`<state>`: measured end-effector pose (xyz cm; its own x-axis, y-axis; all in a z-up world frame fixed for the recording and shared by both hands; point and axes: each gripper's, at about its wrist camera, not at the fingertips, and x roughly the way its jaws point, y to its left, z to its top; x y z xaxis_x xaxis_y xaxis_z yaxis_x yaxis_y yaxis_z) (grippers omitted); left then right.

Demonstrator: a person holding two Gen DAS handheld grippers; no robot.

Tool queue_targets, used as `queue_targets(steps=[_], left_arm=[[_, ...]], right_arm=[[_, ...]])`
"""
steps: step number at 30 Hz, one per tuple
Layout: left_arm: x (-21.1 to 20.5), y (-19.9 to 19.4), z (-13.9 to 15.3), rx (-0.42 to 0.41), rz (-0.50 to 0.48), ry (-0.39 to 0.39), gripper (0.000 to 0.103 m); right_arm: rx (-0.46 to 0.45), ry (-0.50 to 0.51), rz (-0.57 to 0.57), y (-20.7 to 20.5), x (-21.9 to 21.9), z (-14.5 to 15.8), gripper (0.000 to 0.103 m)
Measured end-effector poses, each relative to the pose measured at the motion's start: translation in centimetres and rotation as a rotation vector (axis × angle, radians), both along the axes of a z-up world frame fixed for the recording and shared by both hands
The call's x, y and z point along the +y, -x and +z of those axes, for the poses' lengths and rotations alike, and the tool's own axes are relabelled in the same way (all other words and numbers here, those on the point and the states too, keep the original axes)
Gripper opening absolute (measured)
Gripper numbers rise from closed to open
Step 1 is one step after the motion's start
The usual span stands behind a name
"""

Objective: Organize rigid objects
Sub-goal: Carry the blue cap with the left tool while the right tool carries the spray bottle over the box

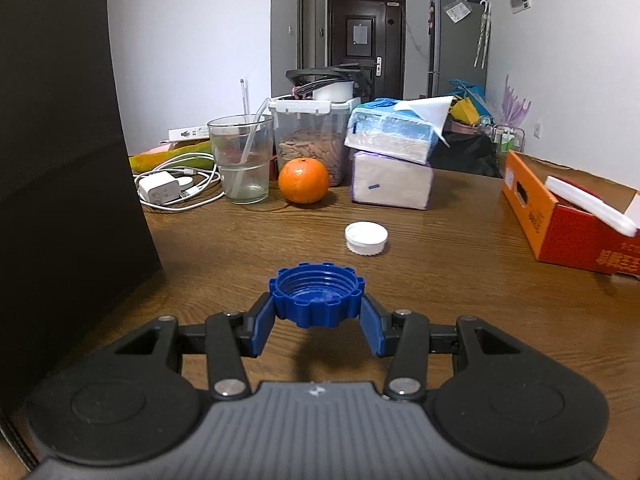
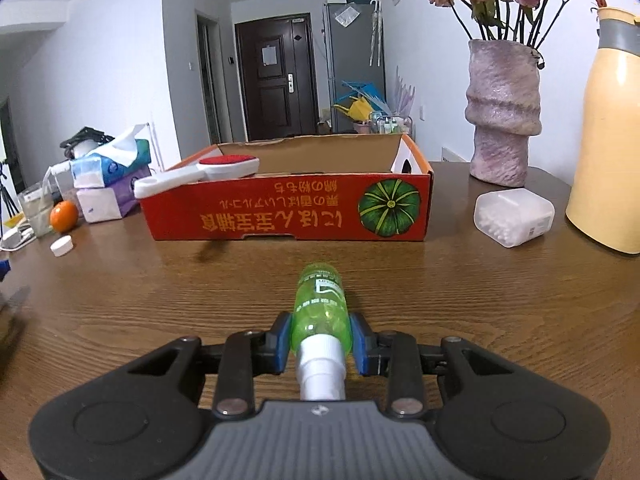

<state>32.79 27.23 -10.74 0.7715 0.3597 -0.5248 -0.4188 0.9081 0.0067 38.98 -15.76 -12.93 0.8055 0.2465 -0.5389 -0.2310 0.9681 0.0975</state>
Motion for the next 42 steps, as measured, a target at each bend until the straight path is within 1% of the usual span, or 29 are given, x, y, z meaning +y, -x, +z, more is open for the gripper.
queue_targets(steps=[4,7,10,11,13,14,16,25,33,37,42], left_arm=[[-1.2,0.8,0.2,-0.006,-0.012,0.003,0.047],[-2.2,1.1,0.2,-0.006,-0.025,0.001,0.047],[-2.9,1.5,0.3,-0.011,-0.036,0.002,0.047],[-3.1,1.5,0.3,-0.010,-0.038,0.001,0.047],[-3.3,1.5,0.2,-0.007,-0.040,0.003,0.047],[-3.4,1.5,0.2,-0.006,-0.039,0.004,0.047],[-3.5,1.6,0.2,-0.006,-0.040,0.007,0.047],[-4.3,1.9,0.2,-0.011,-0.049,0.011,0.047],[-5.7,2.1,0.3,-0.018,-0.067,0.024,0.047],[-7.2,2.3,0.6,-0.025,-0.095,0.037,0.047],[-10.2,2.7,1.0,-0.043,-0.149,0.033,0.047]], right_arm=[[0.028,0.011,0.027,0.3,0.3,-0.1,0.030],[0.098,0.030,0.035,-0.6,0.6,-0.8,0.030],[0.096,0.030,0.021,-1.1,0.7,-0.9,0.031],[0.099,0.030,0.014,-1.4,0.7,-1.0,0.033],[0.088,0.052,0.007,-1.7,1.1,-1.1,0.033],[0.083,0.063,0.007,-1.8,1.3,-1.2,0.030],[0.073,0.077,0.009,-1.7,1.6,-1.1,0.030],[0.036,0.027,-0.006,-0.6,1.0,-0.4,0.030],[-0.005,-0.015,0.005,0.6,0.9,0.6,0.030],[-0.021,-0.026,0.016,1.0,1.0,1.2,0.030],[-0.041,-0.043,0.022,1.6,0.8,1.9,0.030]])
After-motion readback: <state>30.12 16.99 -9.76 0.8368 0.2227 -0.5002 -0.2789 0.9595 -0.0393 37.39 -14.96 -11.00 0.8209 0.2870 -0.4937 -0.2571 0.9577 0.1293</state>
